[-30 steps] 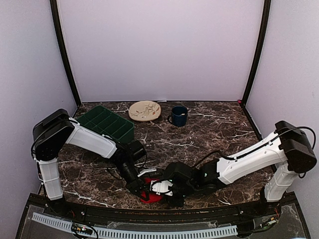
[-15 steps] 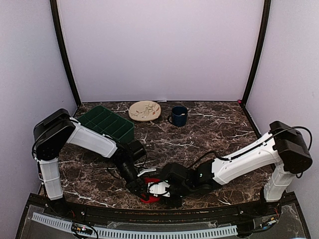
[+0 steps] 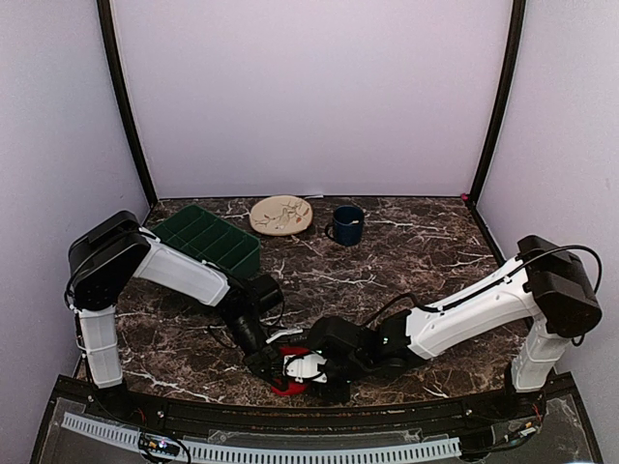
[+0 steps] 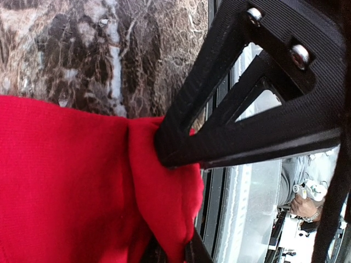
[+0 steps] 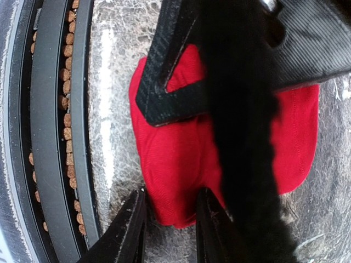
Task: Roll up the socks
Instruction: Roll the sock at the center of the board.
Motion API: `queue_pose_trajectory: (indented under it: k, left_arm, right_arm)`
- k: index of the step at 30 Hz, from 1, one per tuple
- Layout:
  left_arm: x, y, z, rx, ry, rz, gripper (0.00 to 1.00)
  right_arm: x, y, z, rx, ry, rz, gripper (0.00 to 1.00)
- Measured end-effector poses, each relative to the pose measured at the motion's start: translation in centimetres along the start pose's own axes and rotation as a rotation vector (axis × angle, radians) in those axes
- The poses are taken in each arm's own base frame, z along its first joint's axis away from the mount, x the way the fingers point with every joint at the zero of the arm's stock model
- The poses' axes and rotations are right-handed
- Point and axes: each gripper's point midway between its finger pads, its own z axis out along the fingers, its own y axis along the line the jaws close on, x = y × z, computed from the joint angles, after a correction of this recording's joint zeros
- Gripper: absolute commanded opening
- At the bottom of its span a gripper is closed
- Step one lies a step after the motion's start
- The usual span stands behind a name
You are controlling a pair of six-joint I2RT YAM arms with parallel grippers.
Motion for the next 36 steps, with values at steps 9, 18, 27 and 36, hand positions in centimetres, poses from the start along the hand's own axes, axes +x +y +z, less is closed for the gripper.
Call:
queue_pose_trajectory:
  k: [9, 18, 27, 36]
  left_arm:
    - [0.1, -0.1, 0.0, 0.008, 0.006, -0.005, 0.1]
    - [0.4, -0.2, 0.0, 0.019, 0.011, -0.011, 0.12]
    - [0.5, -0.2, 0.0, 0.012, 0.015, -0.028, 0.23]
    - [-0.1, 1.3, -2.1, -0.084, -0.057, -0.079, 0.31]
  right_arm:
    - [-0.3, -0.1, 0.4, 0.007, 0.002, -0.014, 0.32]
    - [-0.8, -0.5, 0.8, 0.02, 0.001, -0.017, 0.03]
    - [-1.0, -0.7, 0.9, 0.001, 0.005, 0.0, 0.0]
    - [-1.0, -0.8, 0.9, -0.006, 0.0, 0.024, 0.0]
